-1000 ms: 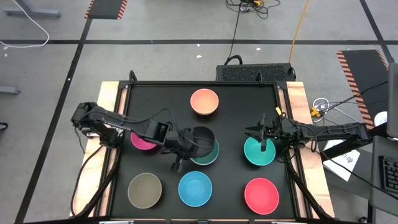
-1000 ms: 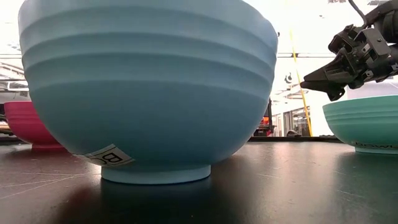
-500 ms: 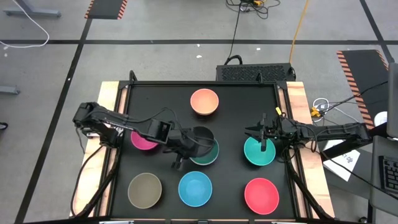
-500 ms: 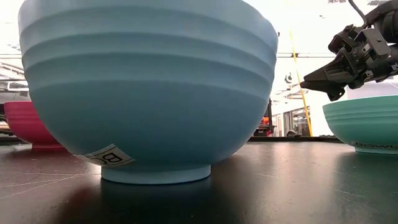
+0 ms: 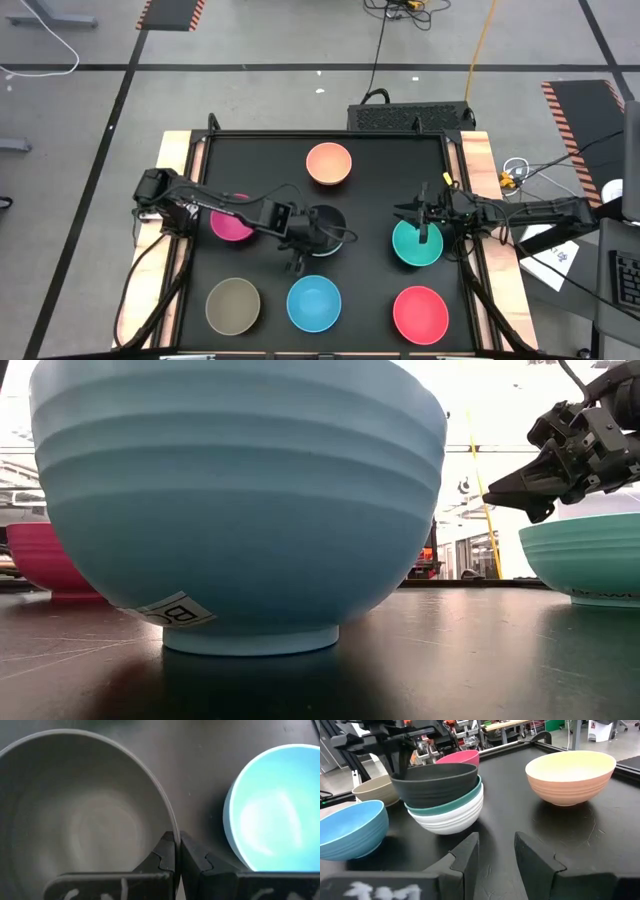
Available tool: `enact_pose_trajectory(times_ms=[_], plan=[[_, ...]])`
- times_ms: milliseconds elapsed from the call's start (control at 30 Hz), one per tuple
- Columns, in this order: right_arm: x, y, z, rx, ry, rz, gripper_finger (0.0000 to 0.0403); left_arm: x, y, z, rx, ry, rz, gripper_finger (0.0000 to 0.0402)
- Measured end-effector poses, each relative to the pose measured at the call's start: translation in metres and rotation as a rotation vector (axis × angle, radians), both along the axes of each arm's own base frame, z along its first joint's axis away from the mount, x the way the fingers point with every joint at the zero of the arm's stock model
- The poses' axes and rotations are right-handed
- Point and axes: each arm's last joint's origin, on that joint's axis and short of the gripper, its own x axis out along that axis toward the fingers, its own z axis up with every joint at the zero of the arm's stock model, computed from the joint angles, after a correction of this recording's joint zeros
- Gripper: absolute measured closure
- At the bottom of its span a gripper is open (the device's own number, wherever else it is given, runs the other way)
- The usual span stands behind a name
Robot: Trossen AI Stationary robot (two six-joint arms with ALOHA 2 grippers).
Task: Nest bowls inside each other
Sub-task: Stack the black bowl on the green bowl
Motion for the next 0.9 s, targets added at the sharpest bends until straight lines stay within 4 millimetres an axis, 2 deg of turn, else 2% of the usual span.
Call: enact_pose_trajectory(times_ms=[133, 600, 900], plan=[[0.0, 0.0, 0.0, -0.003, 0.005, 0.0, 0.0287, -0.001, -0.003, 0.0, 0.023, -0.004, 0.005, 0.0396], [0.001, 0.0, -0.001, -0.002, 0.013, 0.0, 0.0287, 0.002, -0.01, -0.018, 0.108, 0.056, 0.041, 0.0396], [0.001, 0.0, -0.001, -0.002, 0.016, 0.0, 0.0287, 0.002, -0.01, -0.018, 0.106, 0.053, 0.043, 0.0396]])
